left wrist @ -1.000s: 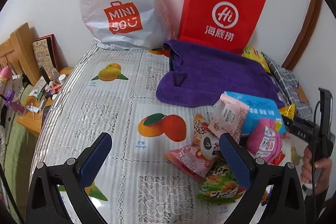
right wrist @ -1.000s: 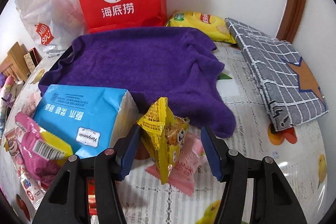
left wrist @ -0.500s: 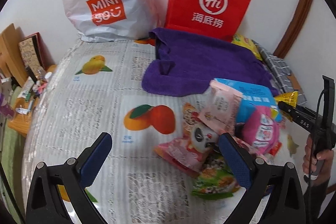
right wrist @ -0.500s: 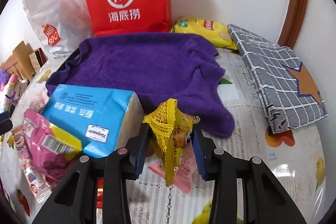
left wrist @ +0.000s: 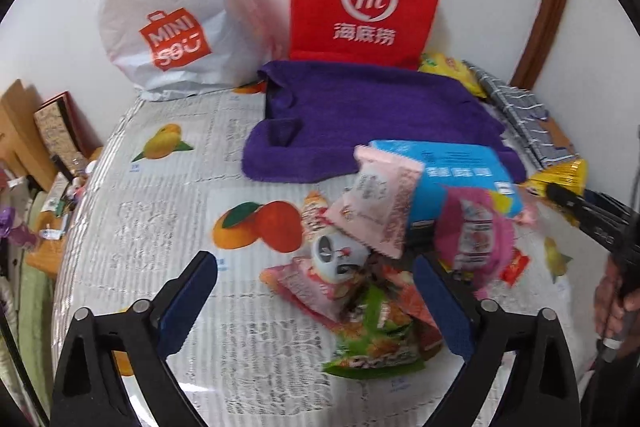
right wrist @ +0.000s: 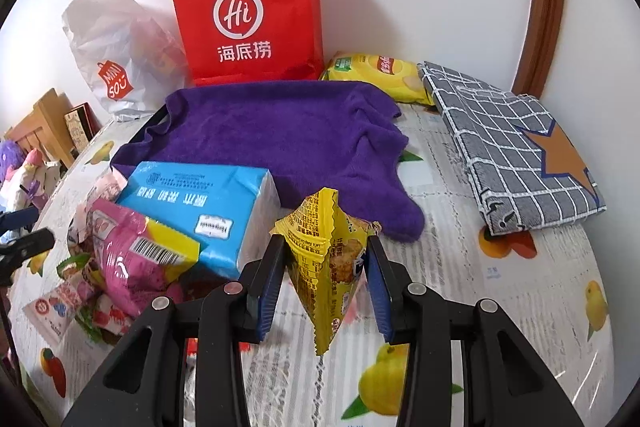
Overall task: Organize snacks
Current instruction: 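Grasp the panda-print snack packet with the left gripper while the right holds the yellow packet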
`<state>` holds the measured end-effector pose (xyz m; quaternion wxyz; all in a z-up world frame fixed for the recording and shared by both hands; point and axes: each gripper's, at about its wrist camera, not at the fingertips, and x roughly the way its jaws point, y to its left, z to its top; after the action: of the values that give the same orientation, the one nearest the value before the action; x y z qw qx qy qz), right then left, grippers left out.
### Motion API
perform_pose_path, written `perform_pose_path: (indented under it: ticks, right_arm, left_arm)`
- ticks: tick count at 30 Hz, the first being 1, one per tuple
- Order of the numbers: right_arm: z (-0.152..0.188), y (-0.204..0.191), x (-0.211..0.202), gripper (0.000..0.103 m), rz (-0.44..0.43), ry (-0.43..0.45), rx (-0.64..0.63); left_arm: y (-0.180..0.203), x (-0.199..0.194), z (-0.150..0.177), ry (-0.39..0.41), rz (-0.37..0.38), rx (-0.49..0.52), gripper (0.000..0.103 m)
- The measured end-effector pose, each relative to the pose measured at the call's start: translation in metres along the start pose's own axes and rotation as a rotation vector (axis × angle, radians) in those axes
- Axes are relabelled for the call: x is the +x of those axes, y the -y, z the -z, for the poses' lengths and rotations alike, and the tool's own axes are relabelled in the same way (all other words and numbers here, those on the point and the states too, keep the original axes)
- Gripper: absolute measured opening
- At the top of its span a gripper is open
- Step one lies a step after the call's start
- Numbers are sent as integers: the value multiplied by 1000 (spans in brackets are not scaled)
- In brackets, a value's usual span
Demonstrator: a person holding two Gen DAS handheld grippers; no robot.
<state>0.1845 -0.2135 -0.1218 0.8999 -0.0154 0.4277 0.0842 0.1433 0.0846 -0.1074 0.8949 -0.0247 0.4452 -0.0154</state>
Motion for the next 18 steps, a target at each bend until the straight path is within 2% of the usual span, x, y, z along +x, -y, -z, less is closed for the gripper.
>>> perform_pose_path:
  ticks: [4, 9, 11, 18]
  right_arm:
    - [5, 1, -5, 40, 11, 4, -2]
    - [6, -1, -6, 40, 5, 7, 5]
    - [5, -3, -6, 40, 4, 4, 4]
    - [7, -3, -4, 40, 18, -13, 7]
  left_arm:
    - [-10, 6, 4, -17, -3, -12, 97]
    - [-11, 22, 4, -47, 31, -2, 96]
    - [-11, 31, 3, -69, 35, 0, 89]
    - [-6, 56, 2, -110, 59, 25, 88]
